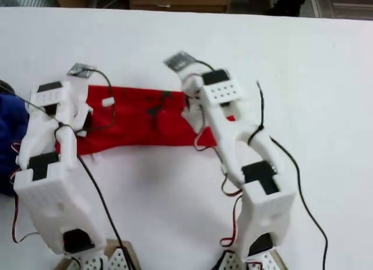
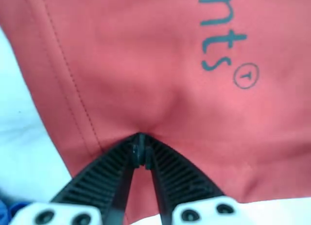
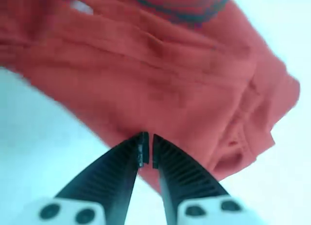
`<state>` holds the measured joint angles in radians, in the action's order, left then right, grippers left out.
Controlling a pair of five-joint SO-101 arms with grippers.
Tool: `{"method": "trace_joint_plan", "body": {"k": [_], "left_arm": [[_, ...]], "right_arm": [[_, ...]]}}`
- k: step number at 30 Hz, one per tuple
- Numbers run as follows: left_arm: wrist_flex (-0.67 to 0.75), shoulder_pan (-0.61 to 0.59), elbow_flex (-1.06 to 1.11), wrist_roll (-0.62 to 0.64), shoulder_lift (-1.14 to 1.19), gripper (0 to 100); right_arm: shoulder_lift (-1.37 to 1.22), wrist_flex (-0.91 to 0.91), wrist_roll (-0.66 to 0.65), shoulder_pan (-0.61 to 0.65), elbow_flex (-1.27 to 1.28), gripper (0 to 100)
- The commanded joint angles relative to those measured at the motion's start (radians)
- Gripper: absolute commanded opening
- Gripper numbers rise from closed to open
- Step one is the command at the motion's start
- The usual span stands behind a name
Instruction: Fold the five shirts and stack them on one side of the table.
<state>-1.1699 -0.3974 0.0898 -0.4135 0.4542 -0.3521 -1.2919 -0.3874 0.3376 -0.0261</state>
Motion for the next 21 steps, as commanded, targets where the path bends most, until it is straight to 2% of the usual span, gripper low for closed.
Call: {"method": "trace_joint_plan", "body": {"k": [1,9,13,18,21], "left_arm": [[0.014,0.005,-0.012,0.002,0.008,2],[0.014,0.005,-0.012,0.002,0.008,2],[0.009,0.005,-0.016,0.002,-0.006,2],[-0.114,-0.011,-0.093,0.002,-0.153,2],[-0.061,-0.081,-0.120,0.002,-0.203,2]], "right_arm": [[0.051,0.111,-0.009,-0.067,0.092,2.2],[0.088,0.114,-0.011,-0.074,0.120,2.2],[0.243,0.068,-0.011,-0.074,0.086,2.2],[0.453,-0.027,-0.011,-0.120,0.083,2.2],[0.535,-0.108,-0.012,-0.183,0.084,2.2]]}}
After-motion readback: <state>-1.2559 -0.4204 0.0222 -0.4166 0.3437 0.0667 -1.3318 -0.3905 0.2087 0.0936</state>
